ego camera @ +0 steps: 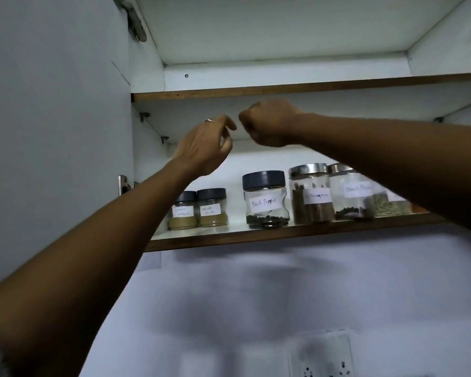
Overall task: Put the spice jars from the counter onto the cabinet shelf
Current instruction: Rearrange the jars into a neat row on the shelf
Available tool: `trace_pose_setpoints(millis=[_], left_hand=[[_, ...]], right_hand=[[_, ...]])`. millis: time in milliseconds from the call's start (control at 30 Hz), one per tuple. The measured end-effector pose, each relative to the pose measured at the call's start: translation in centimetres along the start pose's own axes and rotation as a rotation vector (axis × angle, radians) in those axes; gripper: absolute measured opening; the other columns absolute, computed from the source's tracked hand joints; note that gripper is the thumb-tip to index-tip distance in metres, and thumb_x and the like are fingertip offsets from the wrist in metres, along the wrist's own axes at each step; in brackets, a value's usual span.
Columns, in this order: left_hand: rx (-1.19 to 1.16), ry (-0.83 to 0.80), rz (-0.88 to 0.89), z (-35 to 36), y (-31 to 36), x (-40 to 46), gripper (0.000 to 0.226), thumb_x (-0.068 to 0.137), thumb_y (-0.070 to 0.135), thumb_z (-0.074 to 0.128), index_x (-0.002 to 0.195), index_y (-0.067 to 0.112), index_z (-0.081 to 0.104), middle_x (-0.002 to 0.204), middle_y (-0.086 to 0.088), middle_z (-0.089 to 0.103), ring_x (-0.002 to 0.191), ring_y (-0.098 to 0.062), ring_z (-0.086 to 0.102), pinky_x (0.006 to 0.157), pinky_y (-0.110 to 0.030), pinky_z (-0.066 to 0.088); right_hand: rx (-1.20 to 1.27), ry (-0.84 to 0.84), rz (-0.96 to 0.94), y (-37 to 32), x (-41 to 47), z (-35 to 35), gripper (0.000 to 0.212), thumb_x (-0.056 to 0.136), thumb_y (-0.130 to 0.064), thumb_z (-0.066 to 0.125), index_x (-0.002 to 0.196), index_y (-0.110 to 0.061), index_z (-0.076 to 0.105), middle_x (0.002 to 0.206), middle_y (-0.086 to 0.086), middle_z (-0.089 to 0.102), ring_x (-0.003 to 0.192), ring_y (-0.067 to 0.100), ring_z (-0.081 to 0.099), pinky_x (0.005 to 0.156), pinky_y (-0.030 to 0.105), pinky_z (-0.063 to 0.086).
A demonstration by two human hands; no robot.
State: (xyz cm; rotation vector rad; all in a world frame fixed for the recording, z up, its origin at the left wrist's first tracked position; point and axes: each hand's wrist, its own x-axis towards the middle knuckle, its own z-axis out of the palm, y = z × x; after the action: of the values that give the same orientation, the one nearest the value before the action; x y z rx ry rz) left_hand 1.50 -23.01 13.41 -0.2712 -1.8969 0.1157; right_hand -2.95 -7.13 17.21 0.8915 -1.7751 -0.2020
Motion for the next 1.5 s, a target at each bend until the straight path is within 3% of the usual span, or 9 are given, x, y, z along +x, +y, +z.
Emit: trace_pose_setpoints(millis=[233, 367, 433, 567, 667, 867, 1000, 1200, 1500], left_hand=[[-0.031, -0.259, 0.013, -1.3, 4.9, 1.5, 0.025, 0.095, 0.027, 0.052, 0.112, 0.015, 0.065, 0.116, -0.005, 0.067, 0.104, -0.023, 0.061, 0.089, -0.037, 0.049], [-0.063, -0.354, 0.017, -1.1, 6.9, 1.5, 0.025, 0.095, 0.021, 0.054, 0.112, 0.01, 0.068, 0.117, -0.009, 0.068, 0.106, -0.023, 0.062, 0.088, -0.028, 0.045], [-0.05, -0.43, 0.011, -0.7, 7.6, 1.4, 0.026, 0.095, 0.018, 0.055, 0.114, 0.007, 0.068, 0.12, -0.01, 0.067, 0.109, -0.023, 0.061, 0.093, -0.029, 0.045], [0.032, -0.545, -0.015, 0.2, 8.3, 1.3, 0.026, 0.093, 0.016, 0.056, 0.112, 0.001, 0.068, 0.118, -0.016, 0.067, 0.109, -0.03, 0.06, 0.097, -0.038, 0.046], [0.068, -0.572, -0.023, 0.5, 8.5, 1.4, 0.026, 0.093, 0.013, 0.057, 0.114, 0.001, 0.067, 0.121, -0.016, 0.065, 0.112, -0.031, 0.059, 0.098, -0.039, 0.046], [0.109, -0.631, -0.041, 0.9, 8.1, 0.9, 0.025, 0.091, 0.011, 0.058, 0.113, 0.004, 0.068, 0.116, -0.015, 0.067, 0.106, -0.03, 0.061, 0.095, -0.039, 0.048], [0.128, -0.621, -0.037, 1.0, 8.0, 0.3, 0.016, 0.09, 0.006, 0.055, 0.097, 0.001, 0.069, 0.091, -0.016, 0.064, 0.091, -0.035, 0.06, 0.08, -0.035, 0.048], [0.093, -0.575, -0.044, 1.2, 7.7, 0.4, 0.029, 0.091, 0.006, 0.055, 0.118, 0.01, 0.067, 0.119, -0.014, 0.066, 0.108, -0.031, 0.06, 0.093, -0.038, 0.049], [0.071, -0.544, -0.035, 2.1, 6.9, 0.1, 0.026, 0.091, 0.005, 0.054, 0.111, 0.008, 0.07, 0.11, -0.016, 0.068, 0.101, -0.032, 0.061, 0.086, -0.035, 0.049]], right_hand=[[0.151, -0.176, 0.147, 3.8, -5.0, -2.9, 0.019, 0.091, -0.009, 0.049, 0.101, -0.008, 0.065, 0.107, 0.013, 0.066, 0.097, 0.026, 0.059, 0.075, 0.03, 0.039], [0.301, -0.37, 0.249, 4.9, -7.1, -3.7, 0.025, 0.091, -0.001, 0.046, 0.104, -0.004, 0.068, 0.106, 0.016, 0.068, 0.088, 0.022, 0.061, 0.08, 0.031, 0.045], [0.366, -0.459, 0.294, 5.0, -8.2, -3.8, 0.03, 0.091, 0.003, 0.043, 0.11, -0.003, 0.066, 0.112, 0.018, 0.066, 0.099, 0.028, 0.063, 0.09, 0.037, 0.05], [0.362, -0.513, 0.331, 4.8, -9.9, -3.1, 0.046, 0.088, 0.01, 0.036, 0.126, -0.004, 0.056, 0.135, 0.015, 0.054, 0.127, 0.026, 0.049, 0.106, 0.034, 0.036], [0.349, -0.523, 0.357, 4.6, -10.8, -2.3, 0.05, 0.089, 0.01, 0.037, 0.136, -0.004, 0.046, 0.144, 0.013, 0.045, 0.134, 0.025, 0.04, 0.109, 0.031, 0.031], [0.262, -0.56, 0.319, 4.3, -11.4, -0.8, 0.043, 0.095, -0.006, 0.042, 0.138, -0.005, 0.043, 0.143, 0.015, 0.044, 0.129, 0.03, 0.043, 0.104, 0.035, 0.035], [0.278, -0.575, 0.305, 4.3, -11.7, 0.2, 0.037, 0.089, 0.002, 0.041, 0.124, -0.003, 0.052, 0.127, 0.016, 0.055, 0.114, 0.032, 0.052, 0.092, 0.036, 0.043], [0.31, -0.503, 0.292, 4.7, -11.3, 0.2, 0.032, 0.092, -0.007, 0.047, 0.123, -0.004, 0.056, 0.125, 0.014, 0.059, 0.113, 0.031, 0.055, 0.096, 0.038, 0.044], [0.355, -0.437, 0.266, 5.4, -10.8, 0.5, 0.033, 0.087, -0.002, 0.054, 0.119, -0.005, 0.063, 0.12, 0.012, 0.065, 0.111, 0.027, 0.059, 0.097, 0.038, 0.046]])
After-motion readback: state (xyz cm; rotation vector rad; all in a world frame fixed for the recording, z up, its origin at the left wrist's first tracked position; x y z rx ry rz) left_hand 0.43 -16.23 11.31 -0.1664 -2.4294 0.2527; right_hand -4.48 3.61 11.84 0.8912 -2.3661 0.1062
